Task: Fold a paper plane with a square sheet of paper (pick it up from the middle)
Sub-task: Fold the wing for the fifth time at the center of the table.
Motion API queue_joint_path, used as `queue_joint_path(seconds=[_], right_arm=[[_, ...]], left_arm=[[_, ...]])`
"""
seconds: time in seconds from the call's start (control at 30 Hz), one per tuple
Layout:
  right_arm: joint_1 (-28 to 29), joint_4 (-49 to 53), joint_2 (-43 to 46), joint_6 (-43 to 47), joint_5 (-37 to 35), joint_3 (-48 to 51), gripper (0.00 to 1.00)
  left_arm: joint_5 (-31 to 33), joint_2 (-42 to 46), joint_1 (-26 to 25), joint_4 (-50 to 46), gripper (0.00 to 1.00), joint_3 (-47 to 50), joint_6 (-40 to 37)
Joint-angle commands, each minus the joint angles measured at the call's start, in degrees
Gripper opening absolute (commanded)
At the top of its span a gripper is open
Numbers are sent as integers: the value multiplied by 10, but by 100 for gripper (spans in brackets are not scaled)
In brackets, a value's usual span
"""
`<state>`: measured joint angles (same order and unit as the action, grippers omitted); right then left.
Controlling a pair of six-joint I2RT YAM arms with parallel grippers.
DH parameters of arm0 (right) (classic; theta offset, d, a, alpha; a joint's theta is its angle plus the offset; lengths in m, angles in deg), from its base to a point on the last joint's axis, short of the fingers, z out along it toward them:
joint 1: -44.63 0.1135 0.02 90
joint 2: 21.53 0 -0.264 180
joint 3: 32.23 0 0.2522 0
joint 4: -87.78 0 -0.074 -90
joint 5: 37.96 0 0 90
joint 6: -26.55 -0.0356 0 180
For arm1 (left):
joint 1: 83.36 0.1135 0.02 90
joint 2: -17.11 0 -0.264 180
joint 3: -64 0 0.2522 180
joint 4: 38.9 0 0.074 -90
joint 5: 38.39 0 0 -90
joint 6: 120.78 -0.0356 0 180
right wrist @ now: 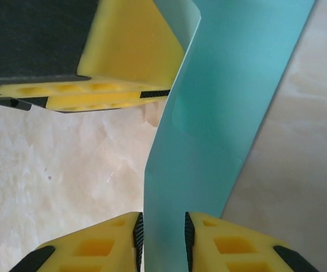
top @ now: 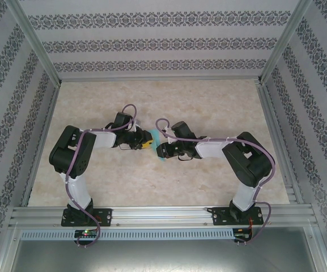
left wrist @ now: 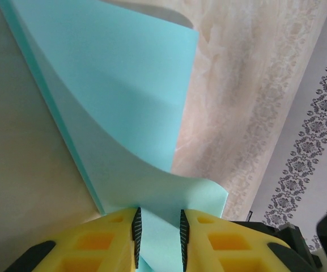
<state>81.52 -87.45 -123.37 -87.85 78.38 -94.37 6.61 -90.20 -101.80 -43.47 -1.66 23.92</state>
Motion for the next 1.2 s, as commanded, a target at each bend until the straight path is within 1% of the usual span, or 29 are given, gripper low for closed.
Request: queue_joint_path(seconds=[0.0,0.27,0.37,0.47,0.67,0.9,1.07,1.17], right_arm=[[13,39,16,20,-29,-18,27],[24,64,-7,37,-56,-36,21],[26,69,-7,42,-61,-37,16],[27,68,-7,46,-57,-36,14],[26,48,-25,39,-22,-29,9],[20,-5,-35,9,11,-11,9],[10,-14,-35,-4,23,-3,9],[3,-19,-25,-9,26,8,10]], left_arm=[[-5,-11,-7,4,28,-11,-3],[-5,-11,-7,-3,28,-13,-6],[-5,-10,-7,-5,28,-13,-6],[-6,-7,-7,-6,28,-13,-7],[-9,7,-8,-4,28,-9,-7],[-18,18,-9,6,30,1,-6],[-23,21,-9,14,30,5,-3],[-13,37,-10,14,30,15,-7]])
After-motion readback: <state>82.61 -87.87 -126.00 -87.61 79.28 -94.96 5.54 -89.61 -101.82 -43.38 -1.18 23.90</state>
